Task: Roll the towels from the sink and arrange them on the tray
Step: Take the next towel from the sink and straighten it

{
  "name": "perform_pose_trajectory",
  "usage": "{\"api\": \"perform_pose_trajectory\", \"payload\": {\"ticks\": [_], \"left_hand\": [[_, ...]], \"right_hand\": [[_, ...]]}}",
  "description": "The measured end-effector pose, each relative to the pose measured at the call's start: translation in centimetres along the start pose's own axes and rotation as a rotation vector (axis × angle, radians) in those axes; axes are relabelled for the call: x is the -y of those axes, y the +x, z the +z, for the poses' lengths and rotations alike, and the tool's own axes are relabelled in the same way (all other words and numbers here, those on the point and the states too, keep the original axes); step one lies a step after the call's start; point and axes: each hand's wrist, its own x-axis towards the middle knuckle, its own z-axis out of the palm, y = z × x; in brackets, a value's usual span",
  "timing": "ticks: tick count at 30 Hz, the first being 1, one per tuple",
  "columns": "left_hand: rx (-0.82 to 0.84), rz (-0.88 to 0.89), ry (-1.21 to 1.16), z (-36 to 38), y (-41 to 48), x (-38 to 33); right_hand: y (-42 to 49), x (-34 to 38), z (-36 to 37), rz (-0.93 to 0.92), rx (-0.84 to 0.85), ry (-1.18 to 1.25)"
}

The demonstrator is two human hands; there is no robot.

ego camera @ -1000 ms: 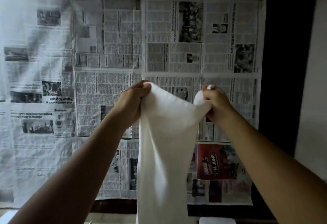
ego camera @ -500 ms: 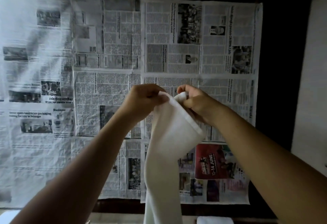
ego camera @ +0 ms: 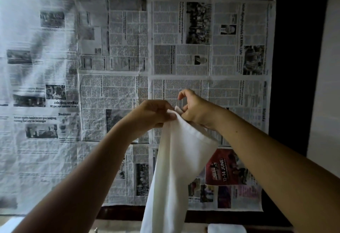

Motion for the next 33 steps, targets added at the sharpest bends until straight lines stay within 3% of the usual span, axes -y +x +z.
{"api": "perform_pose_trajectory", "payload": {"ticks": [4, 8, 15, 21, 33], "left_hand": [[-0.027, 0.027, -0.091, -0.2, 0.3, 0.9], [-0.216, 0.044, -0.158, -0.8, 0.6, 1.5], [-0.420, 0.070, -0.047, -2.9, 1.1, 2.3], [-0.460, 0.116, 0.158, -3.6, 0.8, 2.2], [-0.503, 0.358, 0.392, -4.1, 1.4, 1.5]], "right_hand": [[0.2, 0.2, -0.7, 0.003, 0.022, -0.051], [-0.6, -0.5, -1.8, -0.069, 0.133, 0.123], [-1.6, -0.8, -4.0, 0.010, 0.286, -0.134], [-1.1, 0.0, -5.6, -0.088, 0.078, -0.316], [0.7, -0.6, -5.8, -0.377, -0.217, -0.122]]}}
